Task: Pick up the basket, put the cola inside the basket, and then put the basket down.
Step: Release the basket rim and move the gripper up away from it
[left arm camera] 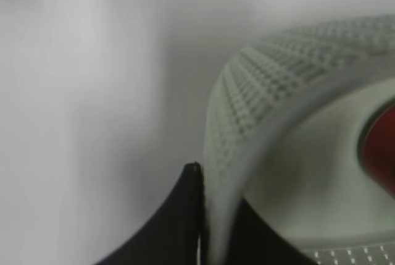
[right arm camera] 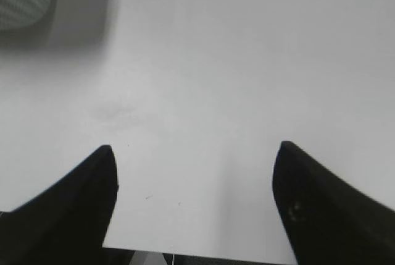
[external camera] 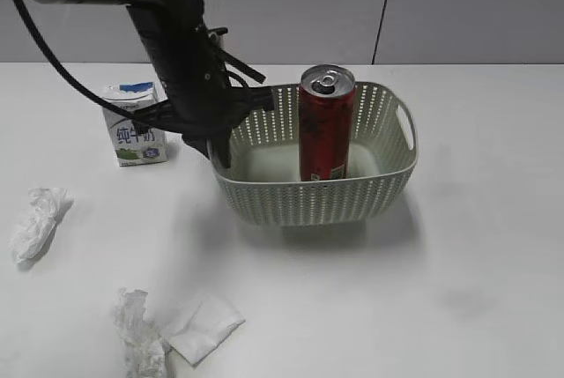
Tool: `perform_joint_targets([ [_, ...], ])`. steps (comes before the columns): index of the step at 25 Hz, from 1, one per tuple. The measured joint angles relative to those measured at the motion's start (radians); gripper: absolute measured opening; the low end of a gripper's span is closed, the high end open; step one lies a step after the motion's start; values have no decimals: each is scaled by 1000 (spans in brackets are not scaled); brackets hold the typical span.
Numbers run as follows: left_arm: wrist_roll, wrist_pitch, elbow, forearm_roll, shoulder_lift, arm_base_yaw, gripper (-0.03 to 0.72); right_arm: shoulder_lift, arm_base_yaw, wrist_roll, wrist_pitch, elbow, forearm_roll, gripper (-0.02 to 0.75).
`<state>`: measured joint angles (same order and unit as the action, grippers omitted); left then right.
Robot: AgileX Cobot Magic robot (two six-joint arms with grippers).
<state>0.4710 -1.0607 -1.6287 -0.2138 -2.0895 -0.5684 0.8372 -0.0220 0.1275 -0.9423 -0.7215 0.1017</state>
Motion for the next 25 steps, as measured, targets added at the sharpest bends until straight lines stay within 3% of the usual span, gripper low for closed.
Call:
perform_joint_targets([
  [10, 0, 9, -38, 68, -32, 1, -2, -480, 0, 11, -2, 287, -10, 592],
  [17, 0, 21, -38, 79, -32, 1, -2, -803, 0, 12, -3, 303, -13, 590],
  [25, -17, 66, -38, 80, -33, 3, 25, -842, 0, 17, -4, 306, -15, 590],
])
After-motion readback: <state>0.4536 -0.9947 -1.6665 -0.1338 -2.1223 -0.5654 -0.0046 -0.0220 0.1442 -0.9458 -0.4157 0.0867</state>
